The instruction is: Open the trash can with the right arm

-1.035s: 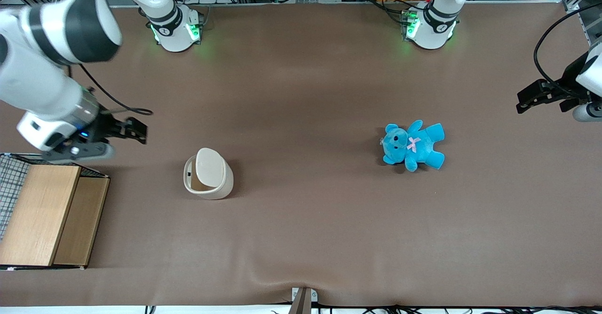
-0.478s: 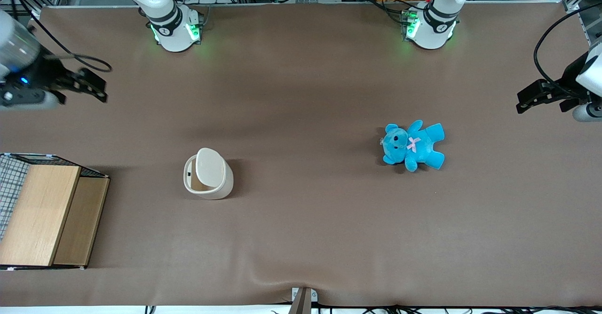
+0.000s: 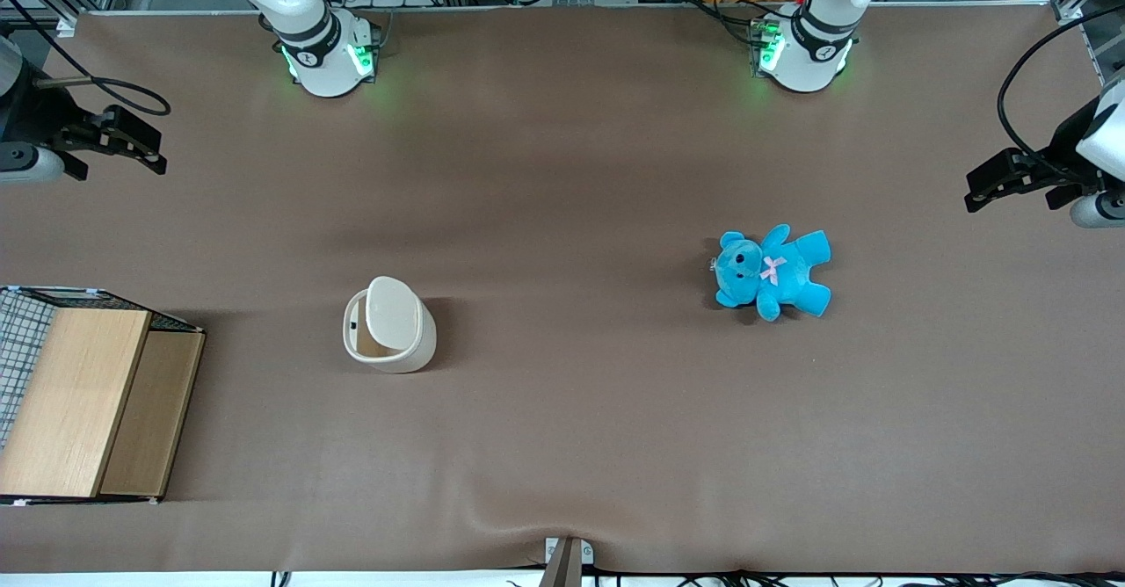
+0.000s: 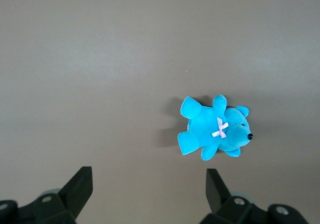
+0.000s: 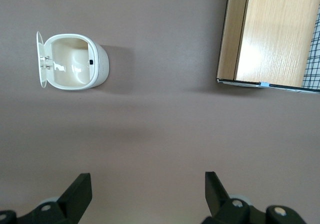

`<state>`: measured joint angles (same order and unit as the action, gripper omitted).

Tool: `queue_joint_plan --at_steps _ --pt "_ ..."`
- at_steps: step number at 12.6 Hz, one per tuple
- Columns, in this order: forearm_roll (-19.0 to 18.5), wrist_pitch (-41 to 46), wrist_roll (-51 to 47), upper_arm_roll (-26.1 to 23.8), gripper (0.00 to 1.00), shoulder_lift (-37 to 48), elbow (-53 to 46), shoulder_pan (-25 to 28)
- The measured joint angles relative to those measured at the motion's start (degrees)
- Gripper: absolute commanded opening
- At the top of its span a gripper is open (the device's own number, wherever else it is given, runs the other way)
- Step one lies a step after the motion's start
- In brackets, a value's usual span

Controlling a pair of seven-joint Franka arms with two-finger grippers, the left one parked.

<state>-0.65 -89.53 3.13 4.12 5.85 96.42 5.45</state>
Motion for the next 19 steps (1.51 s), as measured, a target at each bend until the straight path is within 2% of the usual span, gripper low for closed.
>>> queue_joint_plan --at_steps 19 --pt "0.3 -0.2 0.0 -0.4 1.00 0.0 -2.2 0.7"
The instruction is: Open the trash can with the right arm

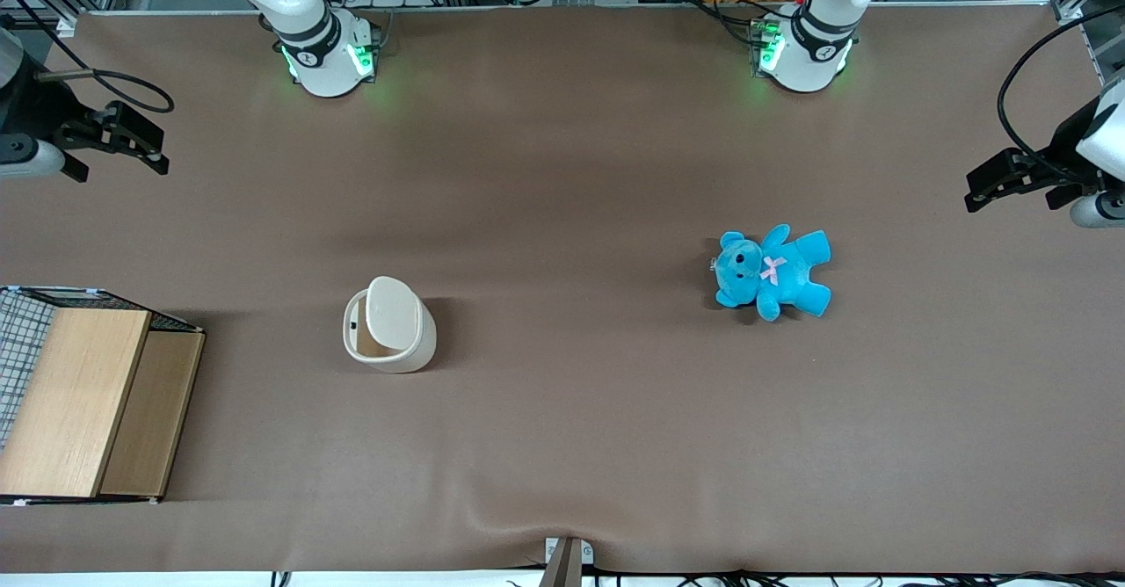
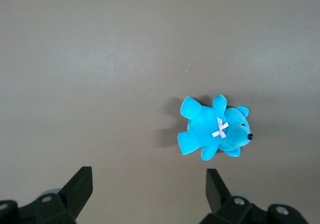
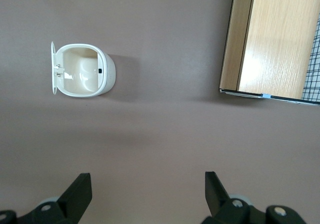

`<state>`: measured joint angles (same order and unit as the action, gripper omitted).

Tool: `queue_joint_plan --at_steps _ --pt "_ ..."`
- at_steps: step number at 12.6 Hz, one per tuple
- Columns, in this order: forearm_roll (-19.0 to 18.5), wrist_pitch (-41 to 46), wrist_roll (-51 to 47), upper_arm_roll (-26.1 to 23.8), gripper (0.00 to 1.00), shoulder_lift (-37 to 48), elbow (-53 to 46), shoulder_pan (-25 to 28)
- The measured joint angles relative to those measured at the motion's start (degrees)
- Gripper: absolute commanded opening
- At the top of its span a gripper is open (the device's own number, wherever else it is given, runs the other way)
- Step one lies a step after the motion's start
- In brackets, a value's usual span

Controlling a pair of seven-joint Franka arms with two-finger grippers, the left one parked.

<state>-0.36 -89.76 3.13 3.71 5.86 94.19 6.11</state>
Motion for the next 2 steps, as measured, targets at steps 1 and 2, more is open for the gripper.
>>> queue_joint_plan --at_steps 1,2 --pt "0.0 1.1 0.0 0.0 1.00 0.0 -0.9 0.0" --pt "0.1 2.3 0.0 0.0 1.00 0.0 -2.0 0.0"
